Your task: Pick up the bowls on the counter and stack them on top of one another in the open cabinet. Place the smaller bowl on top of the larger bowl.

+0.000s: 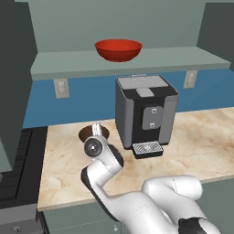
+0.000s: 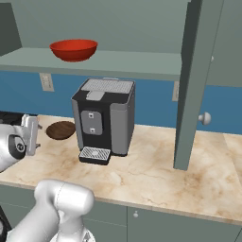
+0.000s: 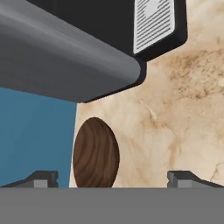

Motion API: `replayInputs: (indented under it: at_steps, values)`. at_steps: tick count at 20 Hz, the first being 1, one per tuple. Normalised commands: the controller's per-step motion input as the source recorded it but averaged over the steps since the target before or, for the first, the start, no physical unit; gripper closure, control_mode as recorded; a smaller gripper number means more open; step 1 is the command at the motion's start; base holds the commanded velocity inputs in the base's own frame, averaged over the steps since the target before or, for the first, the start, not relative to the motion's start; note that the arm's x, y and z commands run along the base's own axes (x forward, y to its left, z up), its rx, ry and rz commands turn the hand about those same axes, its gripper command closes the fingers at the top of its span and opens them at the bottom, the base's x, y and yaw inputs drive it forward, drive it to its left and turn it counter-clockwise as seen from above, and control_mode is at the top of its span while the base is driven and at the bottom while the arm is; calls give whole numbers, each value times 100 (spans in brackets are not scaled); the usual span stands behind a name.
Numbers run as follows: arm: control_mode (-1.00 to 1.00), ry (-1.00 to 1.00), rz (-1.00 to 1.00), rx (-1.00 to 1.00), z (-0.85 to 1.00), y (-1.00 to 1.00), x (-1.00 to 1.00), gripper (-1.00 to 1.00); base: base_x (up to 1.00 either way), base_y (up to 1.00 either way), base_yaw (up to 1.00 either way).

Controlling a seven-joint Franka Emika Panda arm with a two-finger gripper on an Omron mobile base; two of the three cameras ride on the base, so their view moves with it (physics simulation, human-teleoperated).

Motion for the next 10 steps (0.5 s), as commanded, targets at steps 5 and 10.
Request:
replayInputs:
  at_steps: [5, 10]
  values:
    - [-100, 0, -5, 6, -24, 11, 20, -100, 0, 0, 0]
    - [-100, 0, -5, 7, -23, 8, 18, -100, 0, 0, 0]
